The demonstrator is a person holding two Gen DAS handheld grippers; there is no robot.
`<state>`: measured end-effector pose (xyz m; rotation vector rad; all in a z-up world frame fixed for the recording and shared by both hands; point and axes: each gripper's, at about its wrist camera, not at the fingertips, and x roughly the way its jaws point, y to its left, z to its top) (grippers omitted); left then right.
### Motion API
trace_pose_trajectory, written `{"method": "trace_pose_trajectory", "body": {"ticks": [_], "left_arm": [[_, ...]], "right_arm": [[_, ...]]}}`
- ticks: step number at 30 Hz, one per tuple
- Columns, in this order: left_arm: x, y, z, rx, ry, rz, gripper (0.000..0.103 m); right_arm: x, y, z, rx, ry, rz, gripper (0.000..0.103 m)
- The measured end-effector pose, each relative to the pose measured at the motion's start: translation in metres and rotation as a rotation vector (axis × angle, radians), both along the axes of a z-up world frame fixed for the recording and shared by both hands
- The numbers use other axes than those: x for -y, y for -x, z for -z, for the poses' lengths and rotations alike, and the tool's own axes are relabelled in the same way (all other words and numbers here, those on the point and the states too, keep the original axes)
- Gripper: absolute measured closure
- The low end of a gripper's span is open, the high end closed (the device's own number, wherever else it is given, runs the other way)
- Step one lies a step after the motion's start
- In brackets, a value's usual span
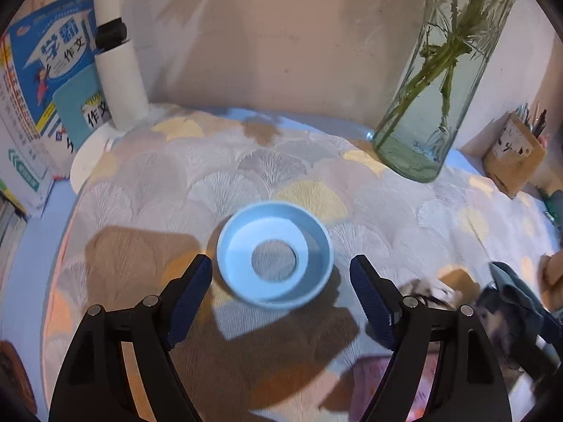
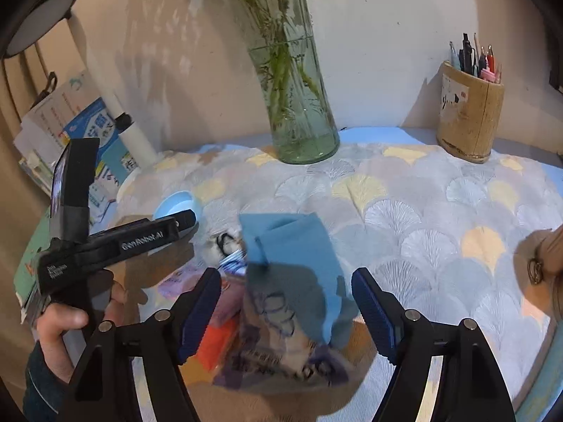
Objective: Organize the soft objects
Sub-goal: 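Grasp the light blue round dish with the left tool while the right tool grasps the blue-grey cloth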
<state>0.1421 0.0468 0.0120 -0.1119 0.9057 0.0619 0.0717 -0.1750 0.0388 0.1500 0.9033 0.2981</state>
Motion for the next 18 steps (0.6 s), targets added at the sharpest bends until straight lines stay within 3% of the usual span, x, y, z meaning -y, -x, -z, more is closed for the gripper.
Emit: {"method": "trace_pose_trajectory", "body": {"ticks": [1, 4, 7, 11, 18], "left_arm": [[-0.001, -0.001, 0.002, 0.001, -0.007, -0.002, 0.037], [-0.003, 0.003, 0.002, 0.025, -0.004, -0.002, 0.041], [-0.008, 0.008, -0.005, 0.057, 0.032, 0.000, 0.047], [-0.009, 0.026, -0.021, 0.100, 0.082, 0.024, 0.047], [0.004, 0.087, -0.060, 0.203, 0.099, 0.115, 0.047]], "right_arm": [[0.002, -0.002, 0.000, 0.003, -0.019, -0.002, 0.057], [0.012, 0.000, -0.002, 0.048, -0.101, -0.017, 0.075], [0.014, 0.002, -0.005, 0.074, -0.099, -0.015, 0.090], [0.022, 0.009, -0.014, 0.120, -0.126, -0.003, 0.094], [0.043, 0.040, -0.048, 0.186, -0.144, 0.039, 0.095]]}}
